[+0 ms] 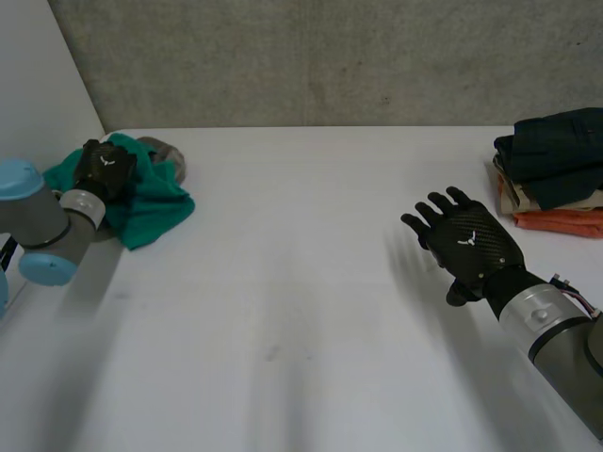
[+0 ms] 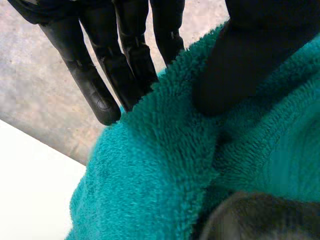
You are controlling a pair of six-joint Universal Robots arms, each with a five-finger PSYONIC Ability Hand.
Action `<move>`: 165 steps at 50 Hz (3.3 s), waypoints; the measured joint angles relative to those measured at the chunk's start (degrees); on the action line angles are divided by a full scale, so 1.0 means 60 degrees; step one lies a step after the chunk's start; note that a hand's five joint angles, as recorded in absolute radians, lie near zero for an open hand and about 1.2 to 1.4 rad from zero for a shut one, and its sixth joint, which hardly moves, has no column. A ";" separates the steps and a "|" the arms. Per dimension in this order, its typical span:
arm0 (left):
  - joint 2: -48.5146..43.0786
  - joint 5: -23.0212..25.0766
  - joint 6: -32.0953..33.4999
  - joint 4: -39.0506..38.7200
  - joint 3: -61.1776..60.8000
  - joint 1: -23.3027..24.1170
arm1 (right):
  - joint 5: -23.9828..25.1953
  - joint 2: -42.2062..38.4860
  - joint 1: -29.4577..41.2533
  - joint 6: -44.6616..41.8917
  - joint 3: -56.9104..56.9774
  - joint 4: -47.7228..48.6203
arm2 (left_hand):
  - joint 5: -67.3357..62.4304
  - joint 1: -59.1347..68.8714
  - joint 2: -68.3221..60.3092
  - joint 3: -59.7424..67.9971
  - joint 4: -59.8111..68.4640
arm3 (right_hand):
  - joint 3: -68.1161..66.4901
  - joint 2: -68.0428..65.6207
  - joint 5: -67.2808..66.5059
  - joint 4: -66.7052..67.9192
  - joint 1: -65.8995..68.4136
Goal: Fold the laundry.
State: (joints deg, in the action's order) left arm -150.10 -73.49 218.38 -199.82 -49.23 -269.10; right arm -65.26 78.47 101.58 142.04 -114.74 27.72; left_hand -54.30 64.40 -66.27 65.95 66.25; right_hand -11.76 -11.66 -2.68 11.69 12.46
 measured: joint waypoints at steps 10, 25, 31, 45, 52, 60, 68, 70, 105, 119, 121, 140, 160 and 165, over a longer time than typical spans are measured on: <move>0.3019 -0.0720 -0.1288 -0.0436 -0.1485 0.1065 | -0.0227 -0.0102 -0.0082 0.0018 0.0210 0.0066 | -0.0069 0.0000 -0.0349 0.0346 0.0376 | 0.0000 0.0000 0.0000 0.0000 0.0000; 0.6233 -0.0755 -0.4850 -0.0360 -0.4608 0.4995 | -0.1772 0.0604 -0.0087 0.0747 0.0746 -0.0057 | -0.0069 -0.0001 -0.0365 0.0362 0.0381 | 0.0000 0.0000 0.0000 0.0000 0.0000; 0.4562 -0.0811 -0.5007 -0.0163 -0.4203 0.6288 | -0.1806 0.0623 -0.0077 0.1187 0.0742 -0.0065 | 0.0040 -0.0169 0.0066 -0.0047 0.0047 | 0.0000 0.0000 0.0000 0.0000 0.0000; 0.4950 -0.1190 -0.4849 0.1515 -0.4071 0.6375 | -0.1695 0.0525 -0.0056 0.1382 0.0917 -0.0705 | 0.7644 -0.7252 0.7864 -0.7733 -0.7892 | 0.0000 0.0000 0.0000 0.0000 0.0000; 0.6681 -0.1869 -0.4761 0.1671 -0.5367 0.5430 | -0.1670 0.0542 0.0022 0.1438 0.1619 -0.2771 | 0.7644 -0.7252 0.7895 -0.7733 -0.7892 | 0.0000 0.0000 0.0000 0.0000 0.0000; 0.6964 -0.1987 -0.3802 0.1648 -0.6601 0.4437 | -0.1604 0.0118 0.0155 0.2127 0.2595 -0.5425 | 0.7644 -0.7253 0.7895 -0.7733 -0.7893 | 0.0000 0.0000 0.0000 0.0000 0.0000; 0.6145 -0.1926 -0.1650 0.1615 -0.6785 0.3881 | -0.1594 -0.0635 0.0606 0.2924 0.2579 -0.5070 | 0.7644 -0.7253 0.7895 -0.7733 -0.7892 | -0.0028 -0.0031 -0.0006 0.0032 0.0018; 0.5681 -0.1837 -0.0695 0.1633 -0.6605 0.3479 | -0.1649 -0.0829 0.0952 0.3086 0.2455 -0.4516 | 0.7644 -0.7253 0.7895 -0.7733 -0.7892 | -0.0069 -0.0056 -0.0036 0.0083 0.0033; 0.3968 0.0698 0.1046 0.2798 -0.5848 0.2029 | -0.3739 -0.2947 0.2606 0.3030 0.3092 -0.1219 | -0.0311 0.0048 -0.0277 0.0268 0.0308 | -0.9320 -0.9248 -0.8986 0.9439 0.8456; 0.6333 0.0673 -0.0760 0.2801 -0.6548 0.2467 | -0.3720 -0.1984 0.2558 0.1243 0.4640 -0.1214 | -0.0311 0.0048 -0.0344 0.0343 0.0373 | -0.9320 -0.9249 -0.8987 0.9469 0.8456; 0.6997 0.0675 -0.1291 0.2758 -0.6779 0.2686 | -0.3682 -0.2014 0.2587 0.0954 0.5301 -0.1171 | -0.0311 0.0048 -0.0344 0.0343 0.0373 | -0.9320 -0.9249 -0.8987 0.9473 0.8456; 0.9326 -0.0927 -0.2632 0.2113 -0.7997 0.4275 | -0.1845 -0.6095 0.3289 0.0854 0.9442 0.2151 | -0.0311 0.0048 -0.0354 0.0346 0.0379 | -0.2359 -0.2060 -0.1897 0.2389 0.1740; 0.9356 -0.1285 -0.2658 0.2120 -0.7202 0.4432 | -0.4058 -0.1984 0.2183 0.4260 0.6053 -0.4905 | -0.0311 0.0048 -0.0354 0.0346 0.0381 | -0.0552 -0.0573 -0.0449 0.0563 0.0375; 0.9466 -0.1360 -0.2847 0.2140 -0.6895 0.4666 | -0.3485 -0.1829 0.1945 0.5623 0.4816 -0.5473 | -0.0311 0.0048 -0.0354 0.0346 0.0382 | -0.0681 -0.0672 -0.0604 0.0699 0.0488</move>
State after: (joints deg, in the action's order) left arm -93.31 -81.65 201.30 -186.98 -90.60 -241.10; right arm -86.17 67.49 113.25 175.77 -85.84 -5.12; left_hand -56.17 64.69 -68.40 68.03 68.55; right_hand -15.85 -15.70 -6.30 15.88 15.38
